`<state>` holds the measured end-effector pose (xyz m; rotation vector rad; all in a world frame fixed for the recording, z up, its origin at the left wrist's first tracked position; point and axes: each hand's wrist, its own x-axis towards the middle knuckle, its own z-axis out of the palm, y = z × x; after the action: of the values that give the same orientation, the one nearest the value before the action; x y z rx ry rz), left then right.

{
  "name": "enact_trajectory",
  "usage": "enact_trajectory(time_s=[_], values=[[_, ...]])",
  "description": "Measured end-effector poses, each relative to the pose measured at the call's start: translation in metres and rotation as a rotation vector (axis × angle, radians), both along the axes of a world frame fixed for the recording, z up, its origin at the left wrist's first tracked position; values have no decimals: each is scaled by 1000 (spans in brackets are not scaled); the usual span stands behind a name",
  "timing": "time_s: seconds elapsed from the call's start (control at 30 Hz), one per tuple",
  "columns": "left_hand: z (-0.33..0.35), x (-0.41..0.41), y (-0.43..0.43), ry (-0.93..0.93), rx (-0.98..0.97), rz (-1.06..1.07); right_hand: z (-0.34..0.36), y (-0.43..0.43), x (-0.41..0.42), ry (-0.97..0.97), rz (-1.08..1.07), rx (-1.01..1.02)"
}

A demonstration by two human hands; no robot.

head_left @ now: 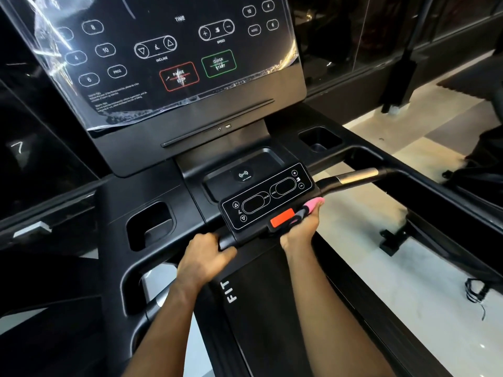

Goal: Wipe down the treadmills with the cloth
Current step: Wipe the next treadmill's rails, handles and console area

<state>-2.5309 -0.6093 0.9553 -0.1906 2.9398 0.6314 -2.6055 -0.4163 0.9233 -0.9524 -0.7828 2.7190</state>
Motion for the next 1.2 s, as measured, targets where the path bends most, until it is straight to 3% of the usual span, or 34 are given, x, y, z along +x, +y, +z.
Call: enact_trajectory(time_s=[0.1, 0.2, 0.43, 0.57, 0.7, 0.87, 1.07, 1.13, 1.2], values=[[-3, 3, -2, 94, 127, 26, -12, -24, 17, 18, 46, -54], [-6, 7, -3, 304, 274, 81, -6, -67, 53, -30, 170, -147], [-4, 10, -1, 505, 371, 104, -9, -105, 62, -9, 228, -3], [-4, 12, 0, 535, 382, 121, -16, -92, 72, -109, 149, 200], [1, 14, 1, 541, 406, 154, 0, -67, 101, -100, 210, 515], [7, 21, -5, 583, 478, 250, 72, -35, 132, 211, 230, 879], [41, 27, -24, 713, 503, 399, 135, -44, 86, 647, 387, 986], [46, 22, -40, 744, 472, 434, 143, -59, 54, 776, 459, 1211], [46, 17, -56, 730, 445, 491, 151, -81, 21, 864, 603, 1650]])
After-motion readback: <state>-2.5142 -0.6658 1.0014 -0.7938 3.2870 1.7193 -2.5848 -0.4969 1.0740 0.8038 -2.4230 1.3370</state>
